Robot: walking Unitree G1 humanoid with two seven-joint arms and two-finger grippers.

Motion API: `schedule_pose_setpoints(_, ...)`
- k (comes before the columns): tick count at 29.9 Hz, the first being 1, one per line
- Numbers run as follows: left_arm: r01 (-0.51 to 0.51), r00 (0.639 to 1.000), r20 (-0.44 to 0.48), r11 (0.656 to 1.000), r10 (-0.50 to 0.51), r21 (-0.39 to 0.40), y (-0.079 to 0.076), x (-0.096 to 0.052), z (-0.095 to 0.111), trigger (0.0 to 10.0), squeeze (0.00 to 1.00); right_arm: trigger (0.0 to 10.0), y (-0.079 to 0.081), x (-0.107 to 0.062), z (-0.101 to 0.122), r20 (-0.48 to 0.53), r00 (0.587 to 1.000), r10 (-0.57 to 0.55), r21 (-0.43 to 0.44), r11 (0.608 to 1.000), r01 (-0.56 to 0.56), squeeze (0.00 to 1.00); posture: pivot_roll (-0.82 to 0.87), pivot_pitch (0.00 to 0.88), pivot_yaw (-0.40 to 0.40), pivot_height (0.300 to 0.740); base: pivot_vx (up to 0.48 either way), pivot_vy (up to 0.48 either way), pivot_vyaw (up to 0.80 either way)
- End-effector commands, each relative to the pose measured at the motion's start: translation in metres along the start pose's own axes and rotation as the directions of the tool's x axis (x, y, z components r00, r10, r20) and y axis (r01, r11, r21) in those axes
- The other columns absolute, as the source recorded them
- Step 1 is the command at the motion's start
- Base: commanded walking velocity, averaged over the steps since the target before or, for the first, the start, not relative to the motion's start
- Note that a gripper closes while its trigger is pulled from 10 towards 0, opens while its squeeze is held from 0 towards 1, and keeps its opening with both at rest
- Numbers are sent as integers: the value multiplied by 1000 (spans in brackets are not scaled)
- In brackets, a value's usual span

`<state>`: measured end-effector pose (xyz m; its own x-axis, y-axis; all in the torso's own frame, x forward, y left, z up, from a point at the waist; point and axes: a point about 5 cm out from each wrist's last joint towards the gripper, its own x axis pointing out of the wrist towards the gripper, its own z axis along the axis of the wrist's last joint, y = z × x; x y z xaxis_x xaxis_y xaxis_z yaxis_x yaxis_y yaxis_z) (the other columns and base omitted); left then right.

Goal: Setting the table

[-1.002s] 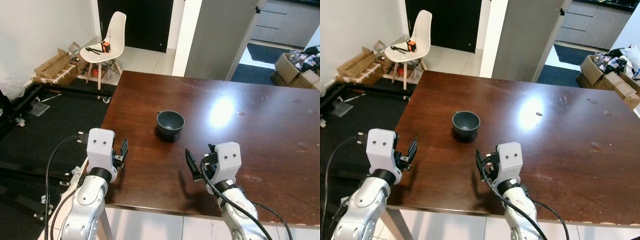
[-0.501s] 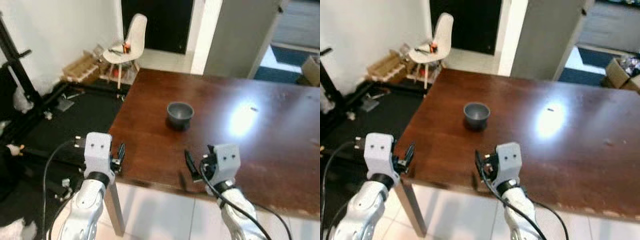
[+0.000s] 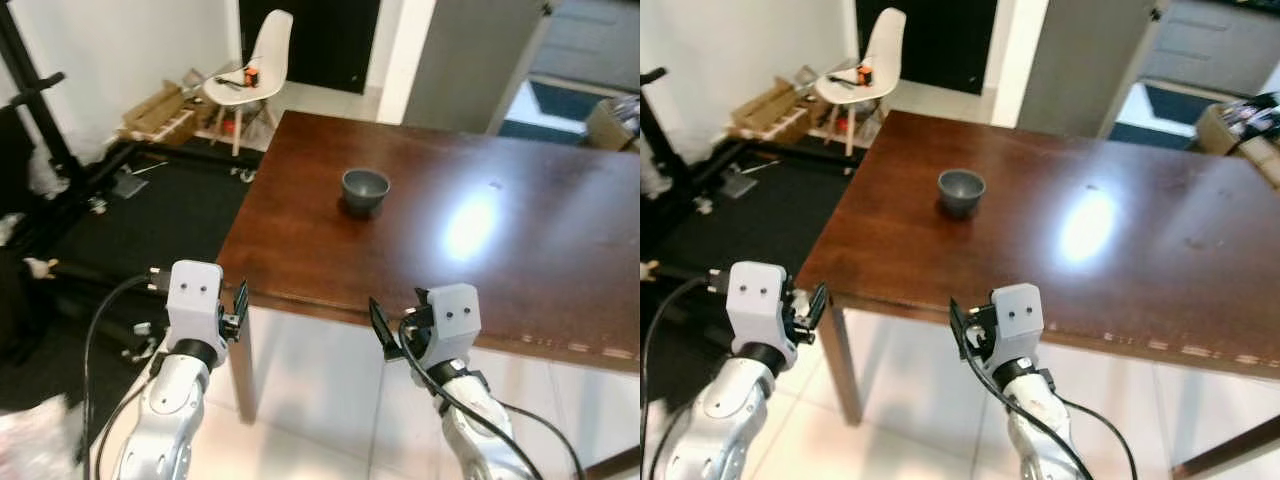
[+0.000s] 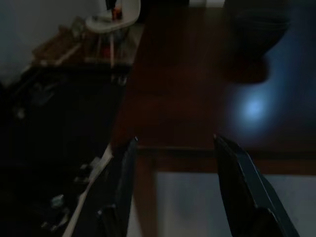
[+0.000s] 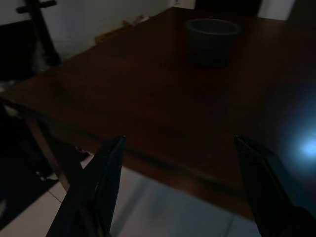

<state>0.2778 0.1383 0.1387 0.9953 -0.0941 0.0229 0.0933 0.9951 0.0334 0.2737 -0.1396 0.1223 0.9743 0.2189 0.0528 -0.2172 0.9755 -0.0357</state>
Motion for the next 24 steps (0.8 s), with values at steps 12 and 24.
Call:
schedule_pose_setpoints(12, 20, 1000, -9, 1000, -20, -2, -4, 0, -2, 10000, 0, 10000, -3, -3, -3, -13, 1000, -16, 2, 1000, 16, 0, -36, 0, 12, 740, -321, 0, 0)
schedule_pose_setpoints(24, 24, 1000, -15, 1000, -24, 1, -4, 1, -3, 10000, 0, 10000, -2, -3, -5, -27, 999, -19, 25, 999, 20, 0, -35, 0, 13, 740, -21, 0, -369)
